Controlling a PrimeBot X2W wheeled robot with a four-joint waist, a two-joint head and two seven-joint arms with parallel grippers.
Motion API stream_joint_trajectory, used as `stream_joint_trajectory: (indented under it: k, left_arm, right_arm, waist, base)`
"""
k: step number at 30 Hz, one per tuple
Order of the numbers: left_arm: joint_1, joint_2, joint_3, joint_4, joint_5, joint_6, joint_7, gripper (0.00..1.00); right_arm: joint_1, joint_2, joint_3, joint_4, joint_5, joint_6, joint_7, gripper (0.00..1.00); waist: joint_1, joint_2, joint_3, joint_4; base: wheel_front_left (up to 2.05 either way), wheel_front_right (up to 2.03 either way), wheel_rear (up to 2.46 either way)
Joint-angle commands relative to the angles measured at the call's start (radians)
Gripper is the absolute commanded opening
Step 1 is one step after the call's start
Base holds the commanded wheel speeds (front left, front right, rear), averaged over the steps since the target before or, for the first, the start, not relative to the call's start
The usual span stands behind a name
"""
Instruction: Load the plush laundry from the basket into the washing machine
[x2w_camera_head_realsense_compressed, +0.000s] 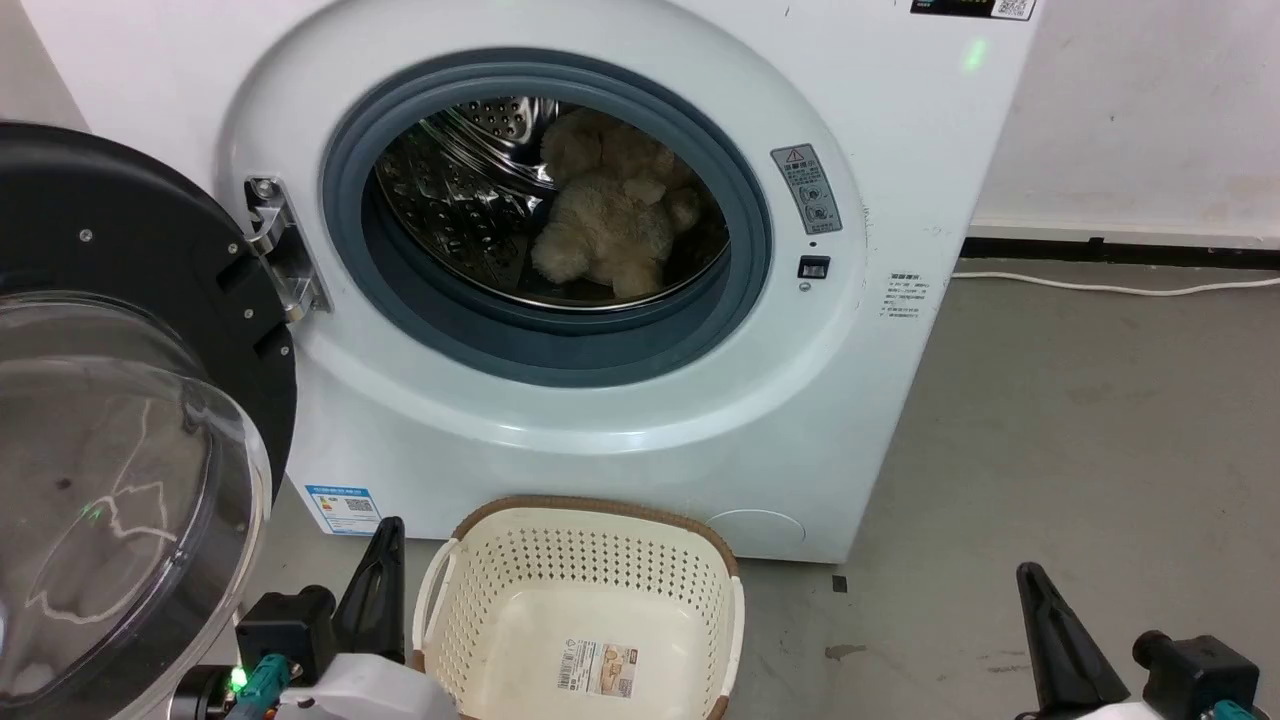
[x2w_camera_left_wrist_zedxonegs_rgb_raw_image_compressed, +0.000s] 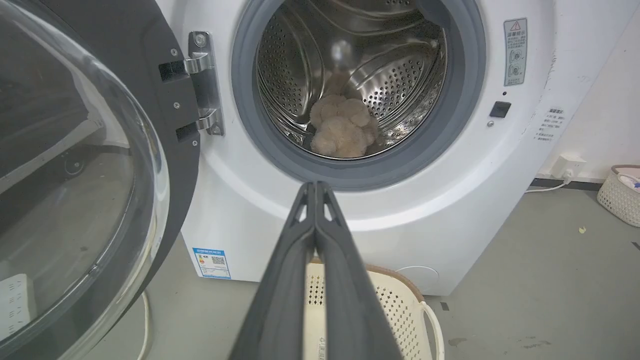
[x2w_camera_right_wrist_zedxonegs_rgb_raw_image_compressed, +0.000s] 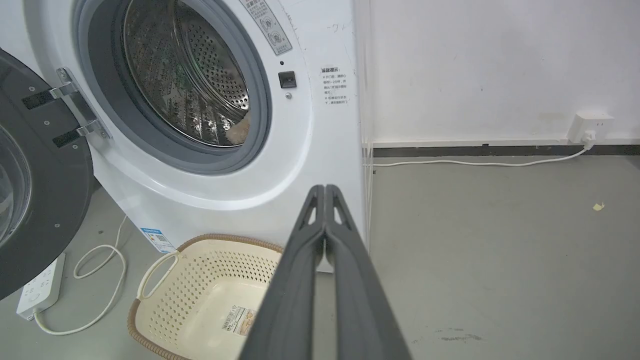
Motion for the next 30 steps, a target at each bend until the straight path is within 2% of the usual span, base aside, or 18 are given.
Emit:
stream_joint_trajectory:
  k: [1,30]
  left_arm:
    - [-0.004,-0.003,0.005,-0.006,0.011,-0.006,0.005,0.00]
    - [-0.009,-0.029,0.035,-0.019,0.073,-0.018,0.036,0.00]
  right_arm:
    - [-0.020,-0.001,0.002,-0.004,-0.011,0.000,0.004,0.00]
    - [-0.051,-0.001,0.008,-0.010,-0.060,0.000,0.039,0.00]
  waist:
    - [-0.0001,0.0000,0.000,0.000]
    - [-0.0001,0.0000,0.004,0.000]
  base:
    - [0.00,0.00,0.00]
    - [0.00,0.00,0.00]
